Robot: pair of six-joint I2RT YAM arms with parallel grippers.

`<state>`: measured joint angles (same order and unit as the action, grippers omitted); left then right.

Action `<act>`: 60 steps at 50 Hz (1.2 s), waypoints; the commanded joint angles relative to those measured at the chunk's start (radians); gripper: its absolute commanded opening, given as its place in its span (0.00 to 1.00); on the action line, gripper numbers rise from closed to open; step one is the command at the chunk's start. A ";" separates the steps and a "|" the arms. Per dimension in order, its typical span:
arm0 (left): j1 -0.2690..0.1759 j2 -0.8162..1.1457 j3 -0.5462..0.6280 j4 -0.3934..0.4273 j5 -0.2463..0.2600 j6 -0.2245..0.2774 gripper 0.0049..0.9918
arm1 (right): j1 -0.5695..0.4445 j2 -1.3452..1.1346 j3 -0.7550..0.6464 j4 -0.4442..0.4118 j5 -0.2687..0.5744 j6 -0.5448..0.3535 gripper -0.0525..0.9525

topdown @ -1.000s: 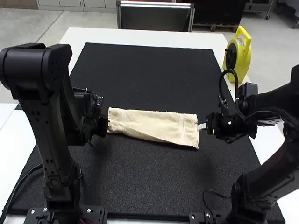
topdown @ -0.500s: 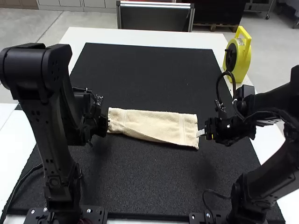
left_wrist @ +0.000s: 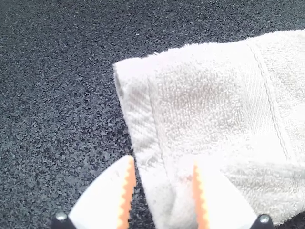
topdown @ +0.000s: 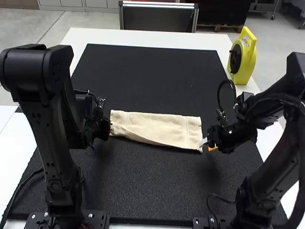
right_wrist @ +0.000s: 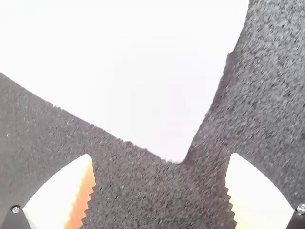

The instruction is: Fold the towel.

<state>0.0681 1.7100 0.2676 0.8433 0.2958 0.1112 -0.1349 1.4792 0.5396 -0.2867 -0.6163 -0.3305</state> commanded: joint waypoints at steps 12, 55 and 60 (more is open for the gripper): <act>0.007 0.027 0.019 0.017 0.017 -0.011 0.32 | 0.057 0.059 0.040 0.024 0.024 -0.012 0.69; 0.013 0.027 0.016 0.031 0.034 -0.013 0.32 | 0.103 0.093 0.091 0.077 0.021 0.033 0.69; 0.013 0.027 0.019 0.033 0.036 -0.015 0.32 | 0.086 0.089 0.103 0.073 0.020 0.036 0.69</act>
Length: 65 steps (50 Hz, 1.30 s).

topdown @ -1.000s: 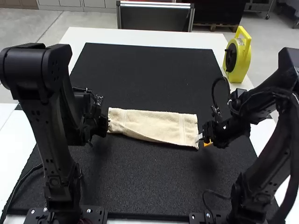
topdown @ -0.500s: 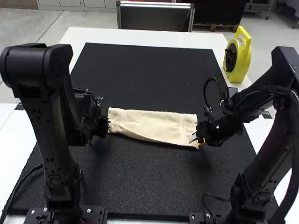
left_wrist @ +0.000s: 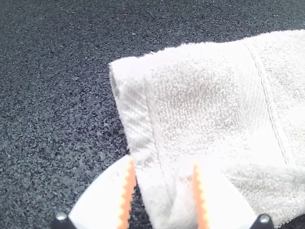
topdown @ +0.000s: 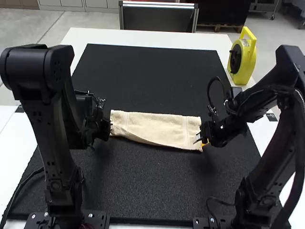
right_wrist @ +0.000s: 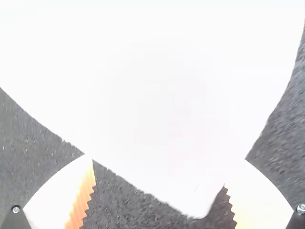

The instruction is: Fold the towel.

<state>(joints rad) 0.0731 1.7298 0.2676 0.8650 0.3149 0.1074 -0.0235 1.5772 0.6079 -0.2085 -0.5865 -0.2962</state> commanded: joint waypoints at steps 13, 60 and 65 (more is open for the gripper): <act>0.008 0.007 0.019 0.020 0.016 -0.014 0.32 | -0.046 -0.011 0.023 -0.012 -0.003 0.003 0.69; 0.028 0.010 0.015 0.019 0.024 -0.017 0.32 | 0.008 0.078 -0.027 0.073 0.011 0.035 0.67; 0.025 0.010 0.013 0.017 0.023 -0.015 0.32 | 0.016 0.081 -0.027 0.084 0.010 0.046 0.64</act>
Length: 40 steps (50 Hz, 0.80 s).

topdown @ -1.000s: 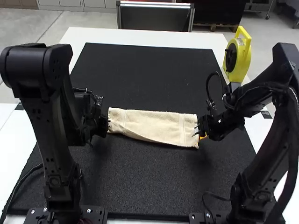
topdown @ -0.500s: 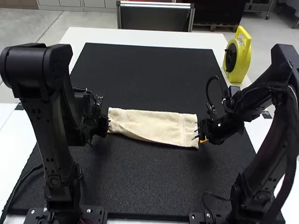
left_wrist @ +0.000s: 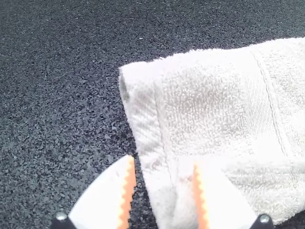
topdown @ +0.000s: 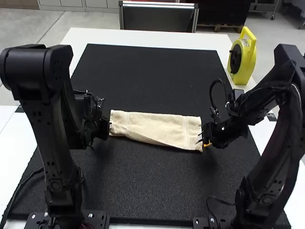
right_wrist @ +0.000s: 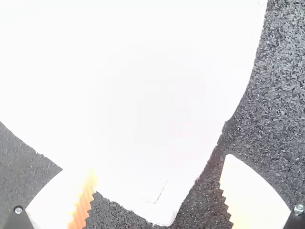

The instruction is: Fold the towel.

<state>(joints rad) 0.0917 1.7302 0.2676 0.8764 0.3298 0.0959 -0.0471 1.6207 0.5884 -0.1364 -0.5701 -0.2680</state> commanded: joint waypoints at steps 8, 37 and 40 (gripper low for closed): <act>0.003 0.009 0.015 0.006 0.008 -0.007 0.32 | 0.062 0.054 -0.007 0.031 -0.014 0.036 0.59; 0.000 0.028 0.012 0.006 0.008 -0.009 0.32 | 0.096 0.094 -0.007 0.043 -0.054 0.050 0.10; 0.000 0.032 0.012 0.009 0.008 -0.009 0.32 | 0.095 0.094 -0.007 0.046 -0.057 0.050 0.03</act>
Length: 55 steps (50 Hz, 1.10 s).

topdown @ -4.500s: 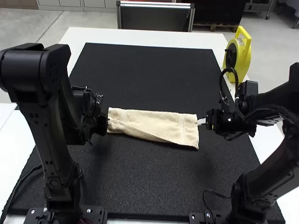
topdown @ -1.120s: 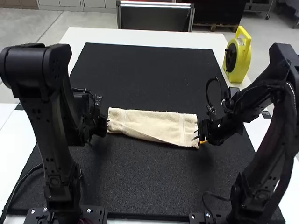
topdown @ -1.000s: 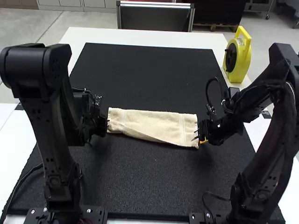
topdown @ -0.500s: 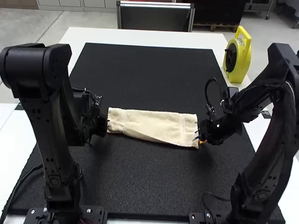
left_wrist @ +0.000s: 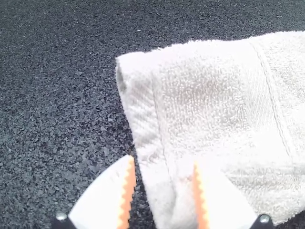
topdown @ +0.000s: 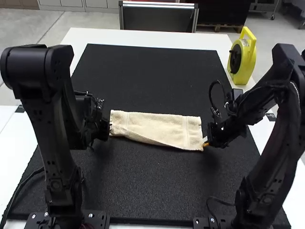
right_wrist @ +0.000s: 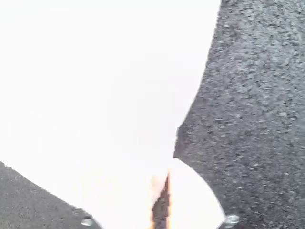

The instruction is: Fold the towel.

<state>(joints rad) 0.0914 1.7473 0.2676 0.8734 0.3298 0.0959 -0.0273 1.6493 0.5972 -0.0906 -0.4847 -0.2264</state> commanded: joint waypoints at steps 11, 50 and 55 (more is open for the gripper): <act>0.001 0.021 0.012 0.015 0.008 -0.009 0.32 | 0.073 0.067 -0.017 -0.003 -0.153 0.006 0.03; -0.001 0.040 0.019 0.029 0.009 -0.009 0.32 | -0.036 -0.003 0.082 -0.123 -0.181 -0.017 0.03; 0.001 0.049 0.019 0.036 0.011 -0.009 0.32 | -0.052 -0.005 0.098 -0.124 -0.181 -0.017 0.03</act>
<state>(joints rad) 0.0914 1.7828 0.2684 0.8974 0.3298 0.0959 -0.0559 1.6680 0.6659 -0.2119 -0.6418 -0.2325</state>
